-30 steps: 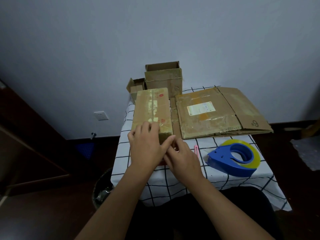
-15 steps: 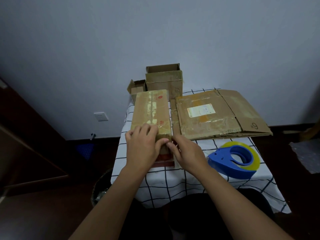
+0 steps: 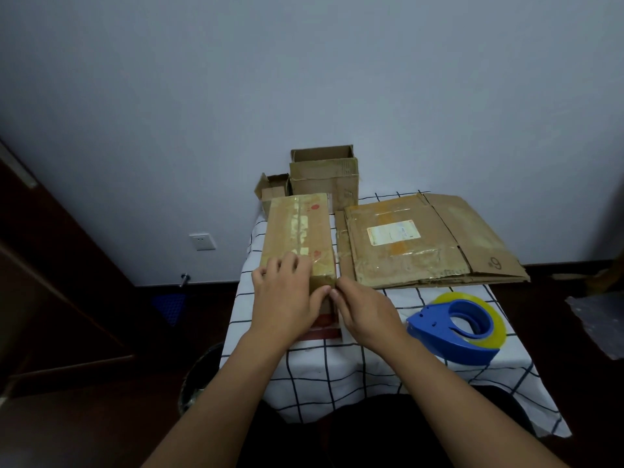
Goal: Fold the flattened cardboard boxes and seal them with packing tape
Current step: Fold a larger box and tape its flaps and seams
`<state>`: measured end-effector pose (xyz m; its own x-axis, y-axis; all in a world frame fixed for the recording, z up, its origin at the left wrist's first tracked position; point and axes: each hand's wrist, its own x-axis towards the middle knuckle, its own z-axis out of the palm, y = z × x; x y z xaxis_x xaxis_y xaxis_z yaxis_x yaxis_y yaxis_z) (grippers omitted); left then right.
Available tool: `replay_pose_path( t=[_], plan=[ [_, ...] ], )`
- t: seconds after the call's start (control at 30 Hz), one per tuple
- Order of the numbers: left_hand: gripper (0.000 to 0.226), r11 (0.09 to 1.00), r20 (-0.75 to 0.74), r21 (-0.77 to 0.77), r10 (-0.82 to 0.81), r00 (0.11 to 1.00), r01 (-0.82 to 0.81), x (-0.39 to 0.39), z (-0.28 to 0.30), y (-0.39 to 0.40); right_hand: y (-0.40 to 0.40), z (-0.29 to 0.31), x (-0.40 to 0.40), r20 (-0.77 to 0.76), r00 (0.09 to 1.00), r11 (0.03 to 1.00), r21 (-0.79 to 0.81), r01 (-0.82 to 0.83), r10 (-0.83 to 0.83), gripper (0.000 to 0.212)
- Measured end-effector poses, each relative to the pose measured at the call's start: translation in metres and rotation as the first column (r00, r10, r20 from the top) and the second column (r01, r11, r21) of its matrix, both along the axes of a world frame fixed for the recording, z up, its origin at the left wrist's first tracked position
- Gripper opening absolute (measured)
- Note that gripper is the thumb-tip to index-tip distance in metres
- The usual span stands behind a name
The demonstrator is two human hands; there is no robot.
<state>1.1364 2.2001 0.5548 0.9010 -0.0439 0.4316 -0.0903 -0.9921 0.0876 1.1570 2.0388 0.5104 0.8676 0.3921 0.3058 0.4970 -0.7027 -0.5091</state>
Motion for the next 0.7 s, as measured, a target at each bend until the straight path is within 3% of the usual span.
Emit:
replay_pose_path(
  t=[0.07,0.17,0.27,0.33,0.43,0.57,0.7],
  plan=[
    [0.061,0.999,-0.064,-0.033,0.037,0.997,-0.039,-0.001,0.007,-0.002,-0.005,0.003,0.003,-0.086,0.996,0.998,0.061,-0.024,0.029,0.024],
    [0.082,0.987,-0.144,-0.052,0.141,0.980,-0.149,0.001,0.017,-0.012,-0.006,0.012,0.009,-0.276,0.961,0.925,0.371,0.085,0.023,0.023],
    [0.092,0.960,-0.239,-0.013,0.269,0.933,-0.281,0.004,0.021,-0.021,0.003,0.016,0.018,-0.540,0.837,0.796,0.545,0.263,0.094,0.038],
    [0.088,0.953,-0.271,-0.047,0.276,0.922,-0.299,0.004,0.021,-0.023,0.010,0.022,0.022,-0.626,0.765,0.726,0.595,0.345,0.149,0.041],
    [0.083,0.959,-0.256,-0.119,0.222,0.941,-0.259,0.006,0.027,-0.015,0.015,0.034,0.032,-0.650,0.743,0.658,0.632,0.410,0.162,0.035],
    [0.085,0.977,-0.205,-0.183,0.067,0.976,-0.106,0.004,0.044,0.025,0.013,0.044,0.057,-0.581,0.803,0.695,0.631,0.344,0.130,0.032],
    [0.079,0.972,-0.210,-0.227,-0.115,0.971,0.066,-0.008,0.044,0.074,0.011,0.060,0.079,-0.509,0.861,0.736,0.587,0.337,0.011,0.067]
  ],
)
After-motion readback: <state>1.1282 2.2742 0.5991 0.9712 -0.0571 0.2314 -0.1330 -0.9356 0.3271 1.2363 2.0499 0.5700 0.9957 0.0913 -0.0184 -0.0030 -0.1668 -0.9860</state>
